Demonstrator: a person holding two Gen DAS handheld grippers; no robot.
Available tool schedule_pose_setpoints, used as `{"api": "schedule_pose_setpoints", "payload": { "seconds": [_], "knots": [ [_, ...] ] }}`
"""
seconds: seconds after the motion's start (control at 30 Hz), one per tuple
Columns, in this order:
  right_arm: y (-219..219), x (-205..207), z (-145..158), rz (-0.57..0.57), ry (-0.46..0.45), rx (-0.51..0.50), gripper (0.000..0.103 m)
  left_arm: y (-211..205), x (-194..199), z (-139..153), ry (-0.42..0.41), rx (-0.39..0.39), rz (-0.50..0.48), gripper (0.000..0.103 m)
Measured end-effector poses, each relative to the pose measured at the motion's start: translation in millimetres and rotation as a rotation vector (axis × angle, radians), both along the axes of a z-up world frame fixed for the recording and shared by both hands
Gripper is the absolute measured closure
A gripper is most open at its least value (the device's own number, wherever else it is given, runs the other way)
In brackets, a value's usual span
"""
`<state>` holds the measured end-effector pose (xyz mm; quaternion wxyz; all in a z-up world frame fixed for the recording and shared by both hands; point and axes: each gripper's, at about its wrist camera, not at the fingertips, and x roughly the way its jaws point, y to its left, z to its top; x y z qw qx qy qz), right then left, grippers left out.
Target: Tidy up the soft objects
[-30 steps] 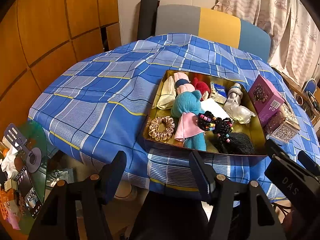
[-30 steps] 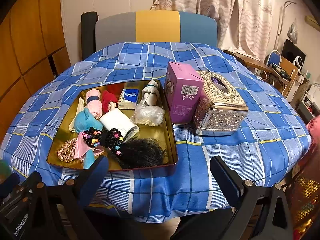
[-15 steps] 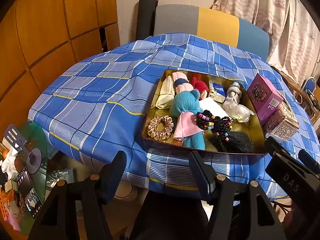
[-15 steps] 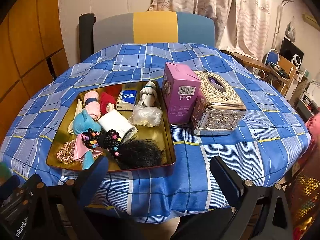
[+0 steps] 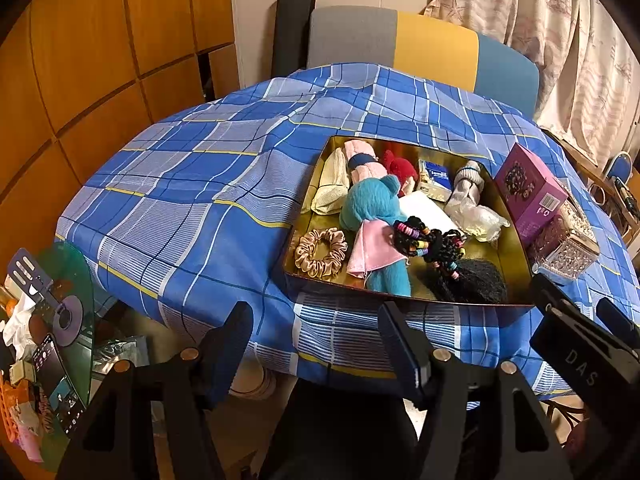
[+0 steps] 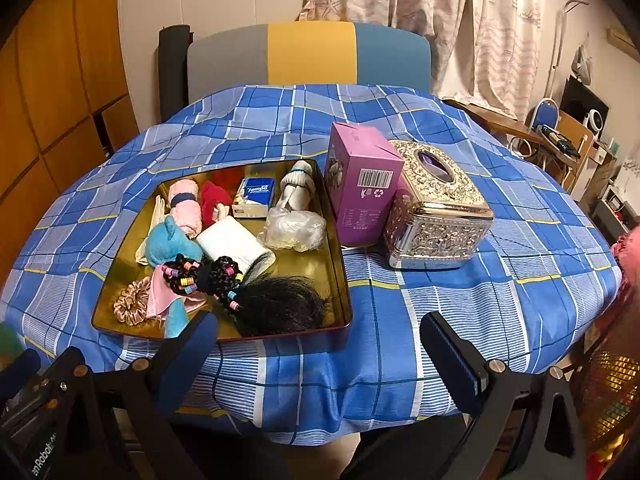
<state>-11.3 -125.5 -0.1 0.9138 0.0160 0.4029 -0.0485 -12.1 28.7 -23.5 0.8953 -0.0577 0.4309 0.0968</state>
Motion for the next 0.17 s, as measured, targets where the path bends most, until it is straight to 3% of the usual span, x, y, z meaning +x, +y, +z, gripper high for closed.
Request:
{"api": "schedule_pose_setpoints", "payload": {
  "seconds": [0.17],
  "knots": [
    [-1.0, -0.3, -0.3, -0.004, -0.002, -0.001, 0.001, 1.8, 0.3, -0.6, -0.001, 0.001, 0.006, 0.04]
  ]
}}
